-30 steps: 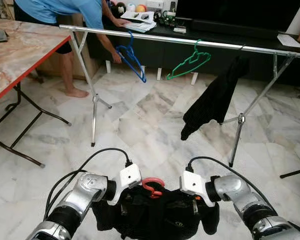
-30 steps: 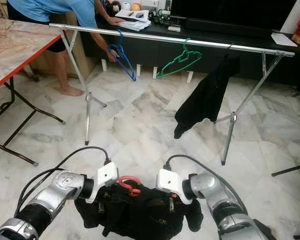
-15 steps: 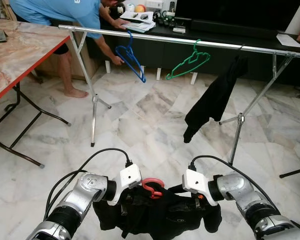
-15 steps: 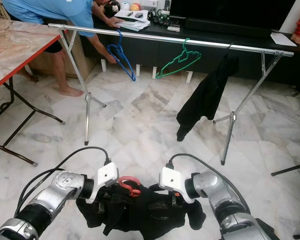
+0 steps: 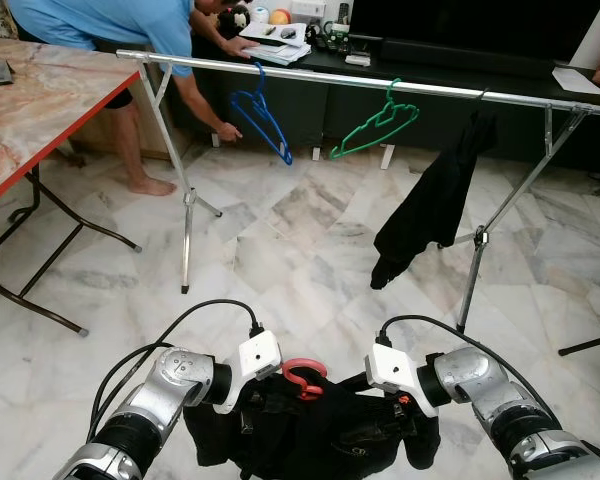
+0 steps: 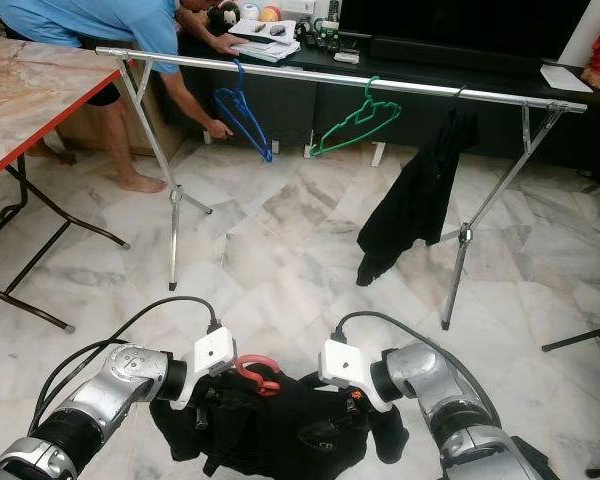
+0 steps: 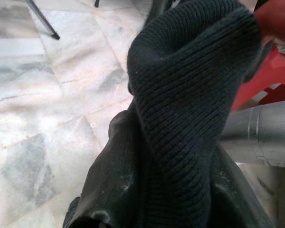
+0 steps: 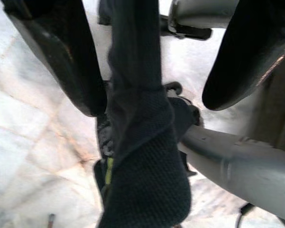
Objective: Hang hanger
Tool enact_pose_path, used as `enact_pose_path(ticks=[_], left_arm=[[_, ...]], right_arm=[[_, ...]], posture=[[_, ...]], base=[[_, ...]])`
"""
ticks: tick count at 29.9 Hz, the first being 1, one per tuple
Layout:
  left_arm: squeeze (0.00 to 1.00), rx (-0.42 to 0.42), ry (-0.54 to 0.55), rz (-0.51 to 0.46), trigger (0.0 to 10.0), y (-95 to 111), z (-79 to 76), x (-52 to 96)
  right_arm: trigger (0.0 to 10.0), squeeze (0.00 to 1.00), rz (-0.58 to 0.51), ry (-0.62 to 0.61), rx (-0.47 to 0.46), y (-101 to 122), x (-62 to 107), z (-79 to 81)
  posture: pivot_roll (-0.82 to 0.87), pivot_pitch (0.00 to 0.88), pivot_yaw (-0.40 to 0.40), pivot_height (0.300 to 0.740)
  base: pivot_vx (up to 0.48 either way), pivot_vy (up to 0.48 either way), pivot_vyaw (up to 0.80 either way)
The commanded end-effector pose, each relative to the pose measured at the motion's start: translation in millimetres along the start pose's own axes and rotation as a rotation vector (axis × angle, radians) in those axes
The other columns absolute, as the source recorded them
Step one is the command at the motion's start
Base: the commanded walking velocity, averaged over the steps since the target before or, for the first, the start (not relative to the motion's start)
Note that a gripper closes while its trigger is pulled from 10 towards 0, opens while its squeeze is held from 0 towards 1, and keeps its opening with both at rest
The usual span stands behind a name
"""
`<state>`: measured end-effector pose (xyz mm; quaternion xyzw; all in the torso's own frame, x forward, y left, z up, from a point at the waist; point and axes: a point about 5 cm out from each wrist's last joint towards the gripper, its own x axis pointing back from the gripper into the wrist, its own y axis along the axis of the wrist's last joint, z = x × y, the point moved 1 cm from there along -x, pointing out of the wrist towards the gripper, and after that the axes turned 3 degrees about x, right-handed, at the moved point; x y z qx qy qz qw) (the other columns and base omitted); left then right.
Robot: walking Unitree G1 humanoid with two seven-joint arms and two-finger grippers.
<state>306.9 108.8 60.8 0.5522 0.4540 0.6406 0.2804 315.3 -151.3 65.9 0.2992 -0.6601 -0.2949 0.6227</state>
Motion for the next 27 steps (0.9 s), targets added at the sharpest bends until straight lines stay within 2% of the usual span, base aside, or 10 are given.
enact_pose_path(ticks=[1,2,3,12,13,14,20,22,26,27], left_arm=[[0.0,-0.018,-0.001,0.023,0.0,-3.3,-0.8,-0.6],[0.0,-0.016,0.001,0.028,0.0,-4.5,-0.8,-0.5],[0.0,-0.015,0.011,0.041,0.0,-7.5,-0.6,-0.2],[0.0,0.008,0.166,0.101,0.0,-29.8,5.1,5.0],[0.0,0.011,0.233,0.092,6.3,-30.9,9.4,7.3],[0.0,0.021,0.292,0.082,10.0,-31.6,13.5,9.6],[0.0,0.086,0.511,0.026,10.0,-35.4,27.2,22.8],[0.0,0.152,0.629,-0.021,10.0,-40.9,31.8,32.6],[0.0,0.181,0.702,-0.035,10.0,-47.9,32.5,39.7],[0.0,0.198,0.74,-0.049,10.0,-51.3,32.2,43.6]], right_arm=[[10.0,1.0,0.023,-0.036,0.052,4.4,5.3,-6.2],[10.0,1.0,0.028,-0.047,0.061,4.7,5.6,-7.1],[10.0,0.0,0.038,-0.059,0.067,4.3,6.3,-8.1],[10.0,0.0,0.042,-0.163,0.082,6.0,17.1,-17.8],[10.0,0.0,0.037,-0.194,0.08,5.8,19.6,-19.7],[10.0,0.0,0.032,-0.227,0.073,4.9,21.7,-21.3],[10.0,0.0,-0.009,-0.439,-0.026,-6.3,26.9,-26.6],[10.0,0.0,-0.06,-0.63,-0.17,-20.4,29.3,-27.6],[10.0,0.0,-0.127,-0.755,-0.325,-35.3,29.0,-22.2],[10.0,0.0,-0.164,-0.845,-0.43,-45.8,27.8,-17.5]], posture=[[-0.06,0.116,-0.064,0.74],[-0.06,0.118,-0.064,0.74],[-0.06,0.118,-0.064,0.74],[-0.06,0.125,-0.06,0.74],[-0.06,0.126,-0.06,0.74],[-0.06,0.127,-0.061,0.74],[-0.06,0.131,-0.056,0.74],[-0.06,0.132,-0.048,0.74],[-0.06,0.134,-0.041,0.74],[-0.07,0.132,-0.038,0.74]], base=[[0.0,0.0,0.0],[0.0,0.0,0.0],[0.0,0.0,0.0],[0.0,0.0,0.0],[0.0,0.0,0.0],[0.0,0.0,0.0],[0.0,0.0,0.0],[0.0,0.0,0.0],[0.0,0.0,0.0],[0.0,0.0,0.0]])
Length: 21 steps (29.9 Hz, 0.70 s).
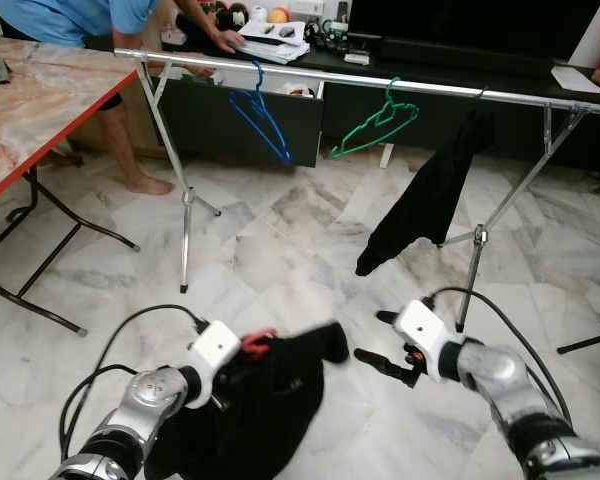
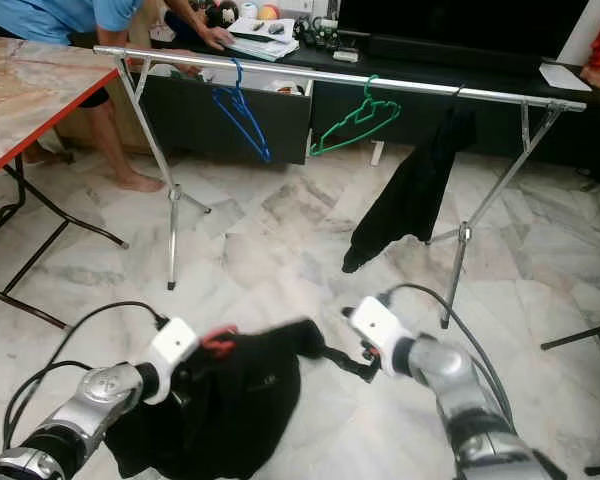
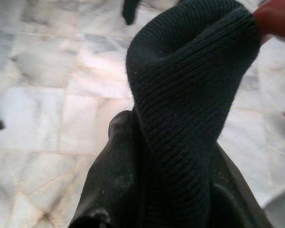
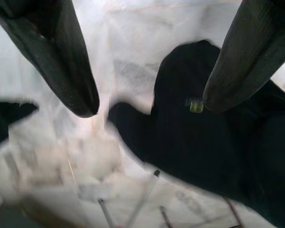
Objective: Hang hanger
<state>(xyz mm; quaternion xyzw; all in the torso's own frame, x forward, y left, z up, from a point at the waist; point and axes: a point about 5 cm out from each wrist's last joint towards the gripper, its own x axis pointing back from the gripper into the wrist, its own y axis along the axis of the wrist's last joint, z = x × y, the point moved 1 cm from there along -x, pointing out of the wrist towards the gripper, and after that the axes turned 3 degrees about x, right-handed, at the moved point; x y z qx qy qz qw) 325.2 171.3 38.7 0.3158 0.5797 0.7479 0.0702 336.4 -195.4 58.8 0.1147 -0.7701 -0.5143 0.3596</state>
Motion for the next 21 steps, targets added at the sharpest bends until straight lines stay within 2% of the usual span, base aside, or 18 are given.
enact_pose_path(ticks=[1,4,5,9,11,12,14,18,21], left_arm=[[0.0,0.047,0.056,-0.021,10.0,-8.5,2.7,6.0],[0.0,0.074,0.119,-0.043,10.0,-11.4,7.1,10.1],[0.0,0.105,0.153,-0.065,10.0,-12.6,8.5,12.2],[0.0,0.175,0.204,-0.122,10.0,-14.3,10.7,18.2],[0.0,0.192,0.218,-0.133,10.0,-16.5,11.2,21.3],[0.0,0.179,0.235,-0.151,10.0,-18.7,12.2,27.2],[0.0,0.2,0.256,-0.176,10.0,-21.1,13.8,34.1],[0.0,0.174,0.277,-0.208,10.0,-23.2,10.6,48.5],[0.0,0.202,0.343,-0.228,10.0,-24.5,14.8,59.9]], right_arm=[[10.0,0.0,-0.01,-0.151,-0.178,-17.1,3.8,-0.5],[10.0,0.0,0.024,-0.342,-0.385,-41.4,8.6,3.0],[10.0,0.0,0.07,-0.425,-0.461,-56.4,10.6,10.5],[10.0,0.0,0.167,-0.521,-0.58,-84.7,15.6,31.2],[10.0,0.0,0.175,-0.574,-0.676,-93.3,18.1,37.4],[10.0,0.0,0.198,-0.627,-0.785,-105.5,21.5,48.6],[10.0,0.0,0.255,-0.658,-0.826,-118.4,25.2,62.8],[10.0,0.0,0.356,-0.703,-0.916,-140.1,32.3,92.8],[10.0,0.0,0.426,-0.682,-0.911,-149.4,35.1,110.4]], posture=[[-0.07,0.132,-0.038,0.74],[-0.07,0.125,-0.025,0.74],[-0.07,0.123,-0.022,0.74],[-0.07,0.109,-0.014,0.74],[-0.07,0.1,-0.008,0.74],[-0.07,0.093,-0.007,0.74],[-0.06,0.09,-0.005,0.74],[-0.05,0.085,0.001,0.74],[-0.05,0.091,0.002,0.74]], base=[[0.0,0.0,0.0],[0.0,0.0,0.0],[0.0,0.0,0.0],[0.0,0.0,0.0],[0.0,0.0,0.0],[0.0,0.0,0.0],[0.0,0.0,0.0],[0.0,0.0,0.0],[0.0,0.0,0.0]])
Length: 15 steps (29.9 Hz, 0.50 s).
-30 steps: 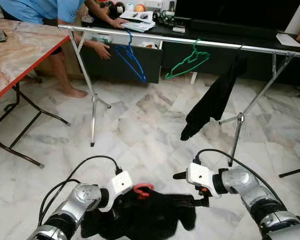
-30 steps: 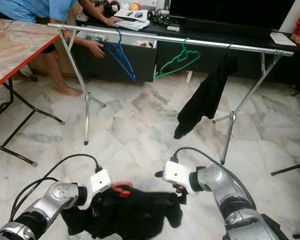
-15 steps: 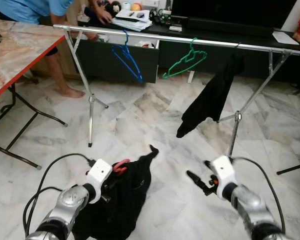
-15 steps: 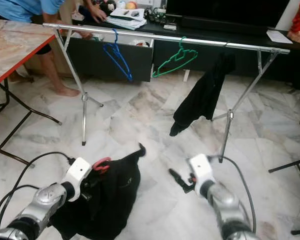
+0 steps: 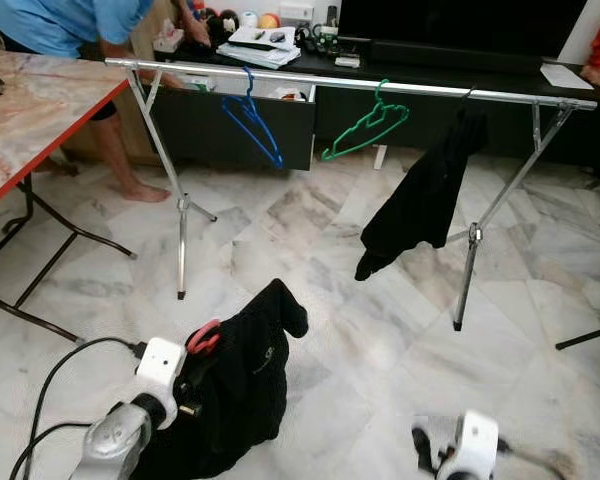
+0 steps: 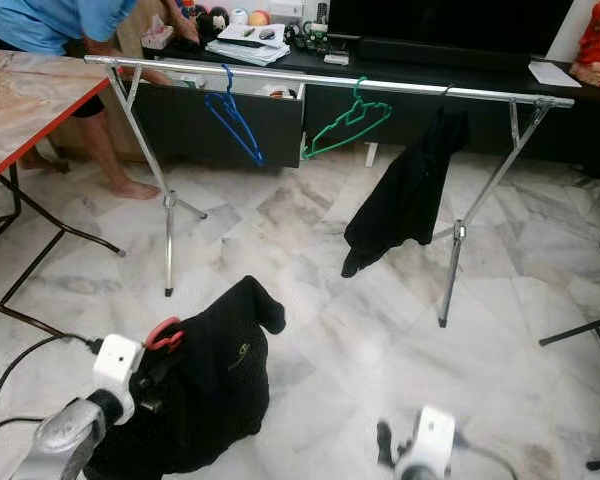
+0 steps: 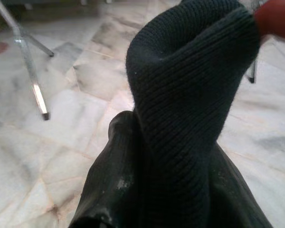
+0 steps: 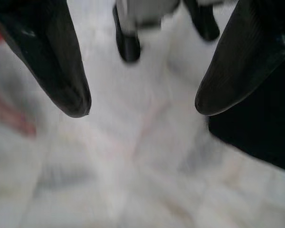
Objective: Hang hanger
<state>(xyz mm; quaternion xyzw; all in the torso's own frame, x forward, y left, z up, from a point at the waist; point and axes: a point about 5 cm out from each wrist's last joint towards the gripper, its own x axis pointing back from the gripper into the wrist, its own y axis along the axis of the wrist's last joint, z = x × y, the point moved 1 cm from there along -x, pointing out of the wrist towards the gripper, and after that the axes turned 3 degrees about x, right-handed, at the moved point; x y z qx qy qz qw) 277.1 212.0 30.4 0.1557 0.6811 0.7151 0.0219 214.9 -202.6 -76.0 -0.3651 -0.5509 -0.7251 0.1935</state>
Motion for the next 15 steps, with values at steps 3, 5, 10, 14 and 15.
enact_pose_path(ticks=[3,5,10,14,15], left_arm=[[0.0,0.013,0.075,-0.058,10.0,13.4,10.9,6.1],[0.0,0.041,0.104,-0.055,10.0,14.5,12.0,7.9],[0.0,0.065,0.126,-0.039,10.0,14.8,12.2,10.0],[0.0,0.06,0.13,-0.029,10.0,15.7,12.2,10.6],[0.0,0.051,0.129,-0.022,10.0,16.0,12.2,10.6]], right_arm=[[10.0,0.0,0.053,-0.01,0.025,-16.2,3.2,-2.0],[10.0,0.0,0.075,-0.027,0.013,-25.8,6.0,-6.7],[10.0,0.0,0.087,-0.043,-0.001,-32.3,8.2,-10.7],[10.0,0.0,0.086,-0.037,0.007,-31.6,7.6,-7.2],[10.0,0.0,0.086,-0.036,0.007,-31.4,7.5,-6.9]], posture=[[-0.05,0.104,0.001,0.74],[-0.05,0.112,0.0,0.74],[-0.07,0.123,0.012,0.74],[-0.07,0.123,0.016,0.74],[-0.07,0.12,0.016,0.74]], base=[[0.0,0.0,0.0],[0.0,0.0,0.0],[0.0,0.0,0.0],[0.0,0.0,0.0],[0.0,0.0,0.0]])
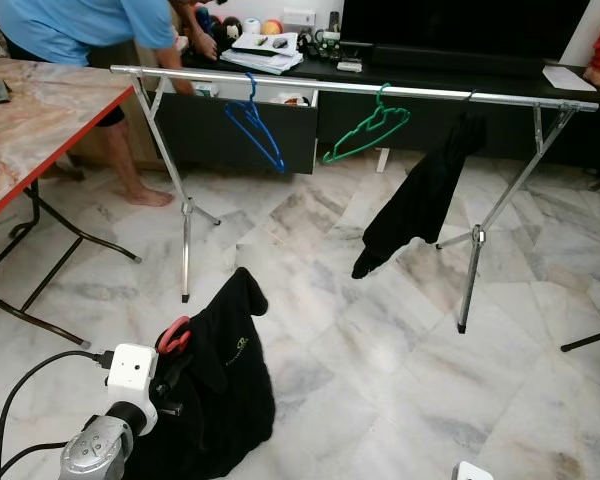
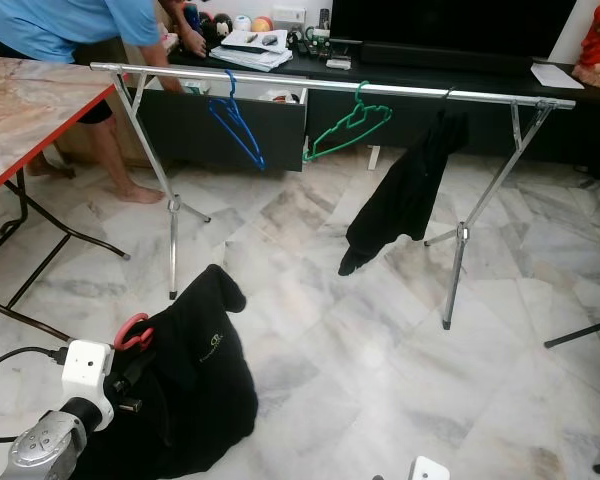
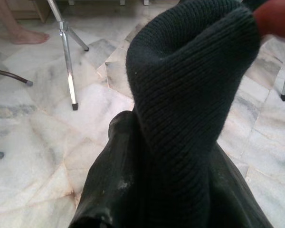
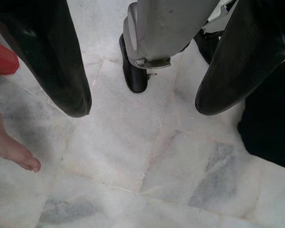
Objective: Hang hanger
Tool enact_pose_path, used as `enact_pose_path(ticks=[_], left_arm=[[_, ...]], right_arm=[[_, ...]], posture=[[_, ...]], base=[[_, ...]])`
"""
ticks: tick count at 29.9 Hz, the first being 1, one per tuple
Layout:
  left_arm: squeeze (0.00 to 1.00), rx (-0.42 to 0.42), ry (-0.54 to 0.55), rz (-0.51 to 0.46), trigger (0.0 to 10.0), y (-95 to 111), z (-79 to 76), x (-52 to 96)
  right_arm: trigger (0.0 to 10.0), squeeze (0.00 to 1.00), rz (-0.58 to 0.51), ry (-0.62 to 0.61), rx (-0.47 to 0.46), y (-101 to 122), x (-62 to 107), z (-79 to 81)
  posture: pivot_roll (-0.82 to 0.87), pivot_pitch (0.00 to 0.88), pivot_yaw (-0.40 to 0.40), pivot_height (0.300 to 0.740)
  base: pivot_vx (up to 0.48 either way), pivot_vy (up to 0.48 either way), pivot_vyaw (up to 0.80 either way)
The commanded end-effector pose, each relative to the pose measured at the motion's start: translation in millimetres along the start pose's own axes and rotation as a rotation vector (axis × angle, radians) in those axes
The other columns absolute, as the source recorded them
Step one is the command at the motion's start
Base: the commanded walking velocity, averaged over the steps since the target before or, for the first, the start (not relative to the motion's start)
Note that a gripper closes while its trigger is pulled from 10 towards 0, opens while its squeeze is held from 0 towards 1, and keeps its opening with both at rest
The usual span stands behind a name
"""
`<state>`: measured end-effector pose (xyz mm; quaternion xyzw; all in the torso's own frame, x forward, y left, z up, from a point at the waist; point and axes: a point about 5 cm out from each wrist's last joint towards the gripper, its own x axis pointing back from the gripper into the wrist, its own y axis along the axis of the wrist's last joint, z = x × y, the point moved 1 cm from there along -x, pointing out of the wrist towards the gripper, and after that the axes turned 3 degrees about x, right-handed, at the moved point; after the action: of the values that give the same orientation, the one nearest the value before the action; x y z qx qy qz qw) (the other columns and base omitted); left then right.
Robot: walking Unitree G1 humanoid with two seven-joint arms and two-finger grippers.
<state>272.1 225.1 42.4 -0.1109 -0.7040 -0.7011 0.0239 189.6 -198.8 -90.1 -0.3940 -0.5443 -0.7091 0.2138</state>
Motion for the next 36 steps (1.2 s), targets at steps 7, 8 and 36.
enact_pose_path(ticks=[7,8,36], left_arm=[[0.0,-0.009,0.017,-0.007,10.0,6.6,2.3,1.4],[0.0,-0.008,0.018,-0.006,10.0,6.6,2.4,1.6],[0.0,-0.004,-0.021,0.006,10.0,7.7,-6.4,0.6]], right_arm=[[10.0,0.0,0.016,0.006,0.015,-2.7,0.3,0.8],[10.0,0.0,0.016,0.006,0.018,-2.7,0.3,0.7],[10.0,0.0,0.016,0.001,0.02,-2.5,0.2,1.1]], posture=[[-0.06,0.11,0.012,0.74],[-0.06,0.11,0.012,0.74],[-0.05,0.114,0.014,0.74]], base=[[0.072,0.0,0.0],[0.255,0.0,0.0],[0.294,0.0,0.0]])
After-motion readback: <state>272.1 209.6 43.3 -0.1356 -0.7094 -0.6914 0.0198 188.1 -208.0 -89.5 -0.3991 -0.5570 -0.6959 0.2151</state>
